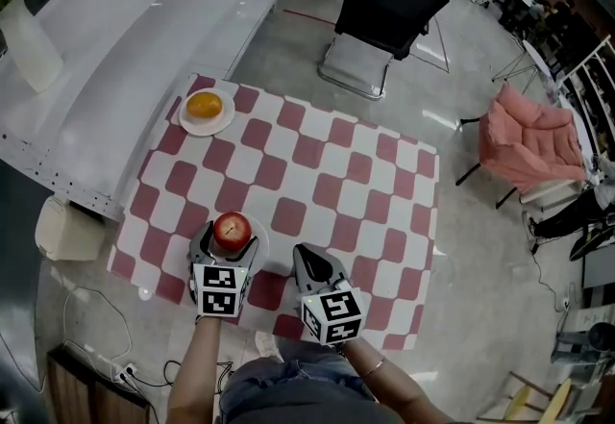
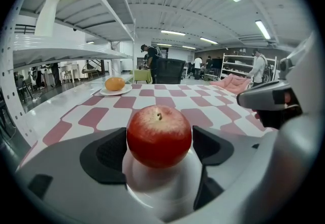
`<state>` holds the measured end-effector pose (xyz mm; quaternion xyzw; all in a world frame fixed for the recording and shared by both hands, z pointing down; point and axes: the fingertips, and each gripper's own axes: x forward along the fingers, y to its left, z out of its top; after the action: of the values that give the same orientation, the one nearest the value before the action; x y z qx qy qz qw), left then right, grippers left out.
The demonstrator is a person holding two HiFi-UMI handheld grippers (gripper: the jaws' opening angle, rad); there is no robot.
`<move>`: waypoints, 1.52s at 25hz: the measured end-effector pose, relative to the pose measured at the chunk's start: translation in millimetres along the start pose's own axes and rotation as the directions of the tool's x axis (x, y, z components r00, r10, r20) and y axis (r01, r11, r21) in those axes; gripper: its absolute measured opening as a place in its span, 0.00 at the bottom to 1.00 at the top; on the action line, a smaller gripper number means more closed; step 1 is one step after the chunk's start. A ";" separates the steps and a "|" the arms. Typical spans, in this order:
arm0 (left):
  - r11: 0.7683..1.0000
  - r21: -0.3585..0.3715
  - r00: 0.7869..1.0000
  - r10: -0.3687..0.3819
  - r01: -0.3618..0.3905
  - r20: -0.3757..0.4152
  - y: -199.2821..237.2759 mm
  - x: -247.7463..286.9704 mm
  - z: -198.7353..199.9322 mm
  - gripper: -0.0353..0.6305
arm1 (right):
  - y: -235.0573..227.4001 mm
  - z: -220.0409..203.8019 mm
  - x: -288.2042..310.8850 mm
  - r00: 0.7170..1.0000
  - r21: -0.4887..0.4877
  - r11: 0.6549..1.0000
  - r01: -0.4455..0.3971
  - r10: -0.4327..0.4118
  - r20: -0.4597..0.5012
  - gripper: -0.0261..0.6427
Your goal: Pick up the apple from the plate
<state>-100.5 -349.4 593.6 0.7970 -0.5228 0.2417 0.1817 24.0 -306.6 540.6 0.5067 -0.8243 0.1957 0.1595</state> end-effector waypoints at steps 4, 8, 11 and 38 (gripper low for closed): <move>1.000 0.007 1.000 0.007 -0.007 -0.009 1.8 2.7 0.4 0.64 | -2.1 -0.9 2.5 1.000 0.002 1.000 -0.001 0.001 -0.005 0.06; 1.000 0.005 1.000 0.008 -0.008 -0.012 2.0 1.8 0.7 0.64 | -2.0 -1.8 2.4 1.000 0.004 1.000 -0.002 0.002 -0.009 0.06; 1.000 0.002 1.000 0.009 -0.009 -0.011 2.4 -0.5 1.5 0.64 | -1.4 -2.5 1.1 1.000 0.004 1.000 -0.001 0.001 -0.010 0.06; 0.999 0.021 0.995 0.038 -0.040 0.094 7.7 -38.5 29.2 0.64 | 20.5 3.9 -14.5 0.999 -0.023 1.000 -0.016 0.017 0.033 0.06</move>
<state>-114.8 -339.6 547.9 0.7992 -0.5434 0.2135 0.1431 11.7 -288.9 527.2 0.5013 -0.8332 0.1793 0.1496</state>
